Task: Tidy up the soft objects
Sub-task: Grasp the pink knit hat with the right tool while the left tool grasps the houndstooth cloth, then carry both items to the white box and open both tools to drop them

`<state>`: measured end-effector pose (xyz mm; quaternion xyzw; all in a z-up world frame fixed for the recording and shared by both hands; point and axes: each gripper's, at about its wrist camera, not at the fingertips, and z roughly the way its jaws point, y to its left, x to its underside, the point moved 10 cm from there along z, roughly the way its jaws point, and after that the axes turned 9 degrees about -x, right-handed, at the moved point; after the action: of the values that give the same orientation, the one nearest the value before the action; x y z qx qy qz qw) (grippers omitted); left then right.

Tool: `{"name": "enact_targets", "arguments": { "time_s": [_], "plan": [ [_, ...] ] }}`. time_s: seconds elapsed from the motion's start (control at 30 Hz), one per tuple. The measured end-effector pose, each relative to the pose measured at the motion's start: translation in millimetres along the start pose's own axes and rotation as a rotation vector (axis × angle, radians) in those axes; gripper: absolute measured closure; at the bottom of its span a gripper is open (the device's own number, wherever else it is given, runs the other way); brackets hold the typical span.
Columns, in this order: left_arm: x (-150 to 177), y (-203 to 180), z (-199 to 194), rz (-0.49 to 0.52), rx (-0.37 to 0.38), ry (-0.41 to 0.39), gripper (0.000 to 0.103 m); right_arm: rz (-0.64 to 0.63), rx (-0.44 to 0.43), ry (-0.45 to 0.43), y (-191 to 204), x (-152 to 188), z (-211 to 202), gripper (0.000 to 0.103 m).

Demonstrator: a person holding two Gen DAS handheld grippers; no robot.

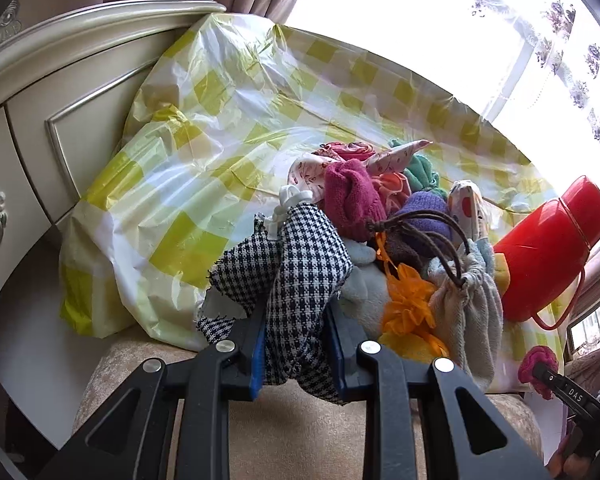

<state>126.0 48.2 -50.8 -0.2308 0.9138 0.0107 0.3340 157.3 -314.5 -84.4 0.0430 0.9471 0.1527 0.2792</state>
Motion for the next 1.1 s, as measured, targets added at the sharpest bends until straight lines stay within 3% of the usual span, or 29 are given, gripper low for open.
{"name": "enact_targets", "arguments": {
  "time_s": [0.23, 0.5, 0.77, 0.97, 1.07, 1.1],
  "plan": [
    [11.2, -56.8, -38.4, 0.1, 0.097, -0.069, 0.077, -0.005, 0.042, -0.044, -23.3, 1.1, -23.7, 0.066],
    [48.8, -154.8, -75.1, 0.259, 0.276, -0.069, 0.076, 0.047, 0.116, -0.066, -75.1, 12.8, -50.3, 0.065],
    [101.8, -251.2, -99.7, 0.387, 0.477, 0.025, 0.076, 0.11, 0.206, -0.098, -131.3, 22.7, -79.3, 0.065],
    [143.1, -306.8, -121.9, 0.454, 0.631, 0.114, 0.074, 0.148, 0.267, -0.133, -162.1, 23.9, -100.5, 0.059],
    [162.9, -328.7, -132.3, 0.485, 0.72, 0.176, 0.06, 0.18, 0.304, -0.159, -175.6, 23.4, -112.7, 0.047],
    [169.1, -334.2, -134.8, 0.497, 0.746, 0.197, 0.04, 0.191, 0.32, -0.173, -179.6, 23.0, -117.7, 0.036]
  ]
}}
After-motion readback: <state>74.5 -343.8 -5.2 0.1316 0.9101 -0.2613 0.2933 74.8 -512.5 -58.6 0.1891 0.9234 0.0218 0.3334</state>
